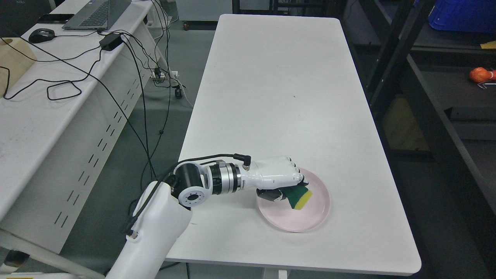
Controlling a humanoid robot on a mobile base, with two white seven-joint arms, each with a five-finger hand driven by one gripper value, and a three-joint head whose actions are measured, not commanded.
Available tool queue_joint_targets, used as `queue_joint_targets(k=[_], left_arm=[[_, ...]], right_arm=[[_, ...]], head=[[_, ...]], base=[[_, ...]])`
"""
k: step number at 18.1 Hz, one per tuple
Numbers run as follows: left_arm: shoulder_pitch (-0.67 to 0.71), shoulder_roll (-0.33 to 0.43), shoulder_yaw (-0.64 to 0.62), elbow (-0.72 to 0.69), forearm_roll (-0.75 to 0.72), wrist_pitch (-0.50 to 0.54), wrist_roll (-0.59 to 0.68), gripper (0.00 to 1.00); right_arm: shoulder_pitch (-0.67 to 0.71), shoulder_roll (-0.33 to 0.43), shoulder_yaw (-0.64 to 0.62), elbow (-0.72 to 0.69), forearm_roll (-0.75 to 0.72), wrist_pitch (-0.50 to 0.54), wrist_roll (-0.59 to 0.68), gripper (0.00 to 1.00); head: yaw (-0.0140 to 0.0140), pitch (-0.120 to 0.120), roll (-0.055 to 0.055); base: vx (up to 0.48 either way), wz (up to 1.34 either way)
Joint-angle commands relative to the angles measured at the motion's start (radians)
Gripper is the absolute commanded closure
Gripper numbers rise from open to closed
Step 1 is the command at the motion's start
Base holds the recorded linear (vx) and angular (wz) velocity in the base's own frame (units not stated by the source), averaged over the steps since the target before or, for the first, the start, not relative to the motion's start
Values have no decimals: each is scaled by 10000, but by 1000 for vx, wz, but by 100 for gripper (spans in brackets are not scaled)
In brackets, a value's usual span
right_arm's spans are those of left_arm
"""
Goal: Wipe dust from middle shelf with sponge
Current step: 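Lift the sponge off the plate with the left hand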
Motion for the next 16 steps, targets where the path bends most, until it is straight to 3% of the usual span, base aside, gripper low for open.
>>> queue_joint_targets(k=[1,3,5,8,13,16], left_arm=[[194,136,4463,-6,4144,922,581,100],[652,136,5139,-6,6261,1858,1805,100],[1081,136,5310,-6,7737,2092,3306,100],[2078,136,5234,-98,8035,2337,5488,100],[2648,136,4683,-282,8617,3364,6931,100],[2710,136,4528,-466,8618,3442,7594,100]], right_arm=[[-2,-175,0,-175,0,6,6,0],[-2,-175,0,-175,0,6,6,0],[-2,-175,0,-175,0,6,6,0],[-2,-175,0,-175,0,6,6,0],[-2,-175,0,-175,0,6,6,0],[-2,-175,0,-175,0,6,6,0]], head=[[0,0,0],[0,0,0],[0,0,0],[0,0,0],[0,0,0],[0,0,0]], base=[[0,0],[0,0],[0,0],[0,0],[-9,0],[-11,-10]])
